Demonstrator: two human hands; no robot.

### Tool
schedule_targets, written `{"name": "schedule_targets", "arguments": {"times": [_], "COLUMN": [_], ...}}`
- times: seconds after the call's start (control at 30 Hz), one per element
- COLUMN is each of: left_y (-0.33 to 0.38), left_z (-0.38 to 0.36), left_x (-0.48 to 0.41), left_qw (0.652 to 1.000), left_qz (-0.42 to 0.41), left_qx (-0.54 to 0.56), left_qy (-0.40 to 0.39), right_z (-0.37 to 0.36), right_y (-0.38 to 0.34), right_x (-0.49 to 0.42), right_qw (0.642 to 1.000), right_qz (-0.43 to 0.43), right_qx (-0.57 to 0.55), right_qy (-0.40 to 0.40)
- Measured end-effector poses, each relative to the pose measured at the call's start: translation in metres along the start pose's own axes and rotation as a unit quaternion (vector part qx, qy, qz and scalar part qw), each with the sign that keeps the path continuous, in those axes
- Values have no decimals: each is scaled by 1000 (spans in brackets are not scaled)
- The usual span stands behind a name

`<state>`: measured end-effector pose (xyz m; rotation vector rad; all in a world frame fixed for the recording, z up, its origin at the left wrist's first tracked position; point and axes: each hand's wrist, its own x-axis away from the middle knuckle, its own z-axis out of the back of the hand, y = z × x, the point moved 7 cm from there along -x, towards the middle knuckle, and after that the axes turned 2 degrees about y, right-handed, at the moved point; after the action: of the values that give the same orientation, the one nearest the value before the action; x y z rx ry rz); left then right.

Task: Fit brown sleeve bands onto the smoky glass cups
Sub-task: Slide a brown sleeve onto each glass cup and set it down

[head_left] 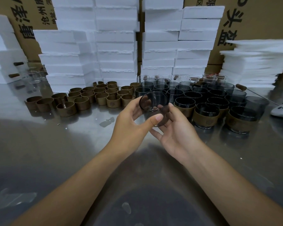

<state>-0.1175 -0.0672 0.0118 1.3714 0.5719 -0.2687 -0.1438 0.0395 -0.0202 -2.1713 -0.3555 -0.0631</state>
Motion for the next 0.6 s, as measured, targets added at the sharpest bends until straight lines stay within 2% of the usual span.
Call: {"name": "schedule_targets", "arguments": {"times": [0.33,0.6], "left_y": [2,-2], "left_z": [-1,3], "left_x": [0,-3], "left_qw": [999,1000], "left_qz": [5,-10], "left_qx": [30,4], "left_qy": [-15,-21], "right_z": [-12,-4], "right_y": [15,22], "right_x": [3,2], "right_qw": [992,988], "right_qz": [-67,-125], "right_qx": [26,60], "right_qy": [-100,-73]}}
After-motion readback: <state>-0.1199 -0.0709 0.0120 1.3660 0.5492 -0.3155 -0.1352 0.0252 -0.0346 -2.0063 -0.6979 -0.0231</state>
